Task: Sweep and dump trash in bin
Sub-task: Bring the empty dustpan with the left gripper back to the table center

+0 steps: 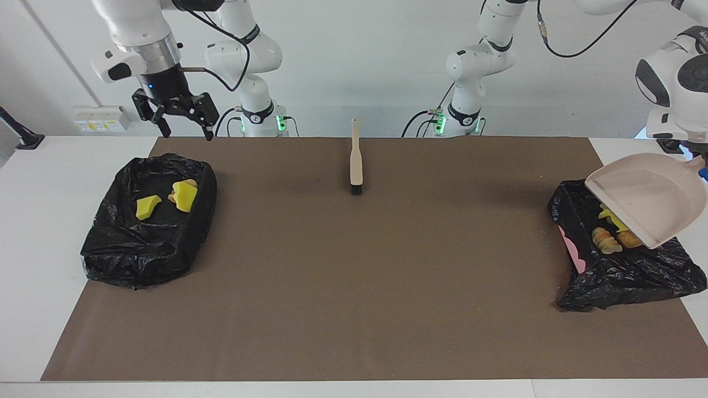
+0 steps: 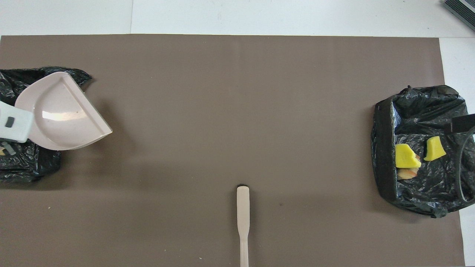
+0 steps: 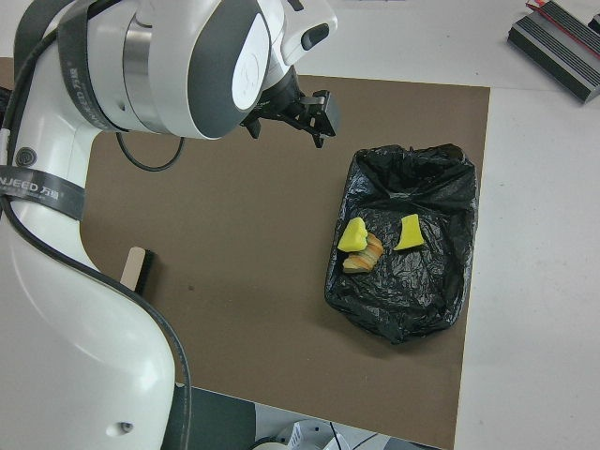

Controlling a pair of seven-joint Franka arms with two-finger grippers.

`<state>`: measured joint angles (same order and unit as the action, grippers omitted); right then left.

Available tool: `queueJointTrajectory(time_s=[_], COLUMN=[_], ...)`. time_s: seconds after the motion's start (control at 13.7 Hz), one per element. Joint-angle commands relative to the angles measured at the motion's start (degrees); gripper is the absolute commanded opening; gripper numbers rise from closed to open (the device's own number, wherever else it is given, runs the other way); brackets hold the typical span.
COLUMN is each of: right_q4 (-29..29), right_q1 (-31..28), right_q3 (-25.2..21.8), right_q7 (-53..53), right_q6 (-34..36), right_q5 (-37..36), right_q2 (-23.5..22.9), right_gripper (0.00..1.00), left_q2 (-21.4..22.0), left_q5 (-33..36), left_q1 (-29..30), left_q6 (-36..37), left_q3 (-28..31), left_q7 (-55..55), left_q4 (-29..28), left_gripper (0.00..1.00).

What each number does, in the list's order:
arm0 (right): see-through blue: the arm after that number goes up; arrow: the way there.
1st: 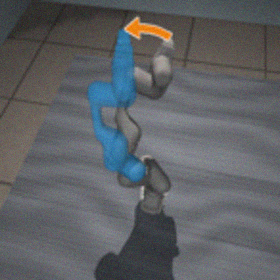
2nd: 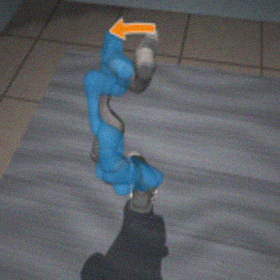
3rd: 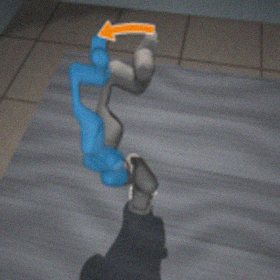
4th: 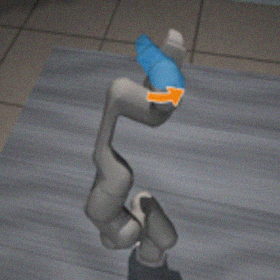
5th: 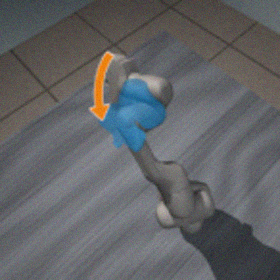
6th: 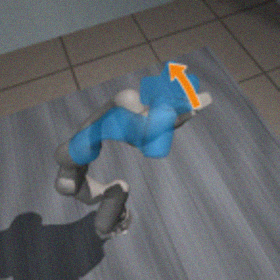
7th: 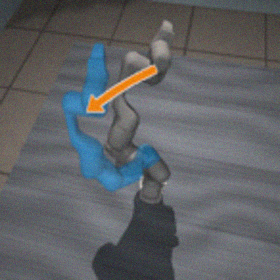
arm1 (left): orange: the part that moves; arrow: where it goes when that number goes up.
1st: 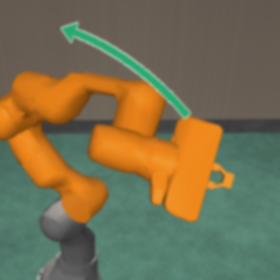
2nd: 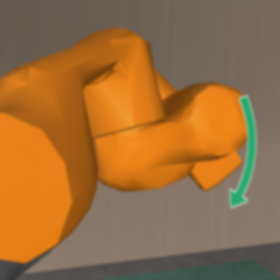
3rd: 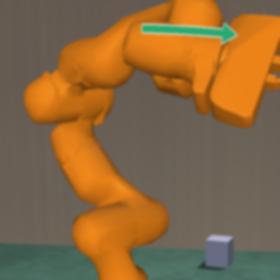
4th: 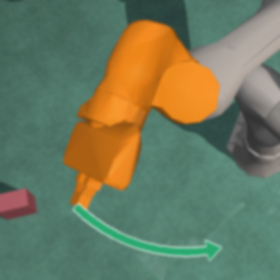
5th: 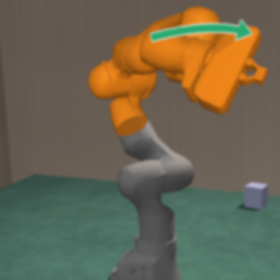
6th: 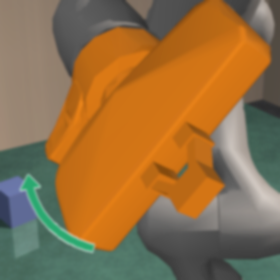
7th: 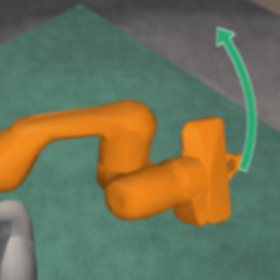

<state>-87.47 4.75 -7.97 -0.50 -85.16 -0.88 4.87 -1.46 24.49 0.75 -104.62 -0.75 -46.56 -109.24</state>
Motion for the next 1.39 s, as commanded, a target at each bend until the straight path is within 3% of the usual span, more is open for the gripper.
queueJointTrajectory(time_s=[0.0, 0.37, 0.59, 0.73, 1.32], right_q4=[-7.25, -5.79, -4.81, -4.99, -5.34], right_q1=[-0.53, -0.53, -0.53, -0.53, -0.53], right_q3=[0.5, 0.41, 0.32, 0.32, 0.32], right_q7=[0.93, 0.85, 0.85, 0.85, 1.02], right_q6=[-2.09, -4.14, -3.61, -3.61, -3.52], right_q5=[0.18, -0.17, 0.09, 0.0, -0.18], right_q2=[4.96, 3.4, 2.6, 2.78, 3.13], right_gripper=[1.0, 1.0, 1.0, 1.0, 1.0], left_q2=[1.28, -3.28, -8.46, -14.42, -33.23], left_q5=[-4.17, -12.6, -18.07, -20.0, -24.05], left_q1=[-7.33, -19.19, -25.6, -29.65, -37.04], left_q6=[1.17, 1.09, 2.74, 5.2, 5.83], left_q3=[1.1, 1.1, 1.1, 1.1, 1.27], left_q7=[15.39, 42.72, 55.58, 63.39, 82.75], left_q4=[-2.12, 0.76, 8.75, 16.12, 39.33], left_gripper=[0.0, 0.0, 0.0, 0.0, 0.0])
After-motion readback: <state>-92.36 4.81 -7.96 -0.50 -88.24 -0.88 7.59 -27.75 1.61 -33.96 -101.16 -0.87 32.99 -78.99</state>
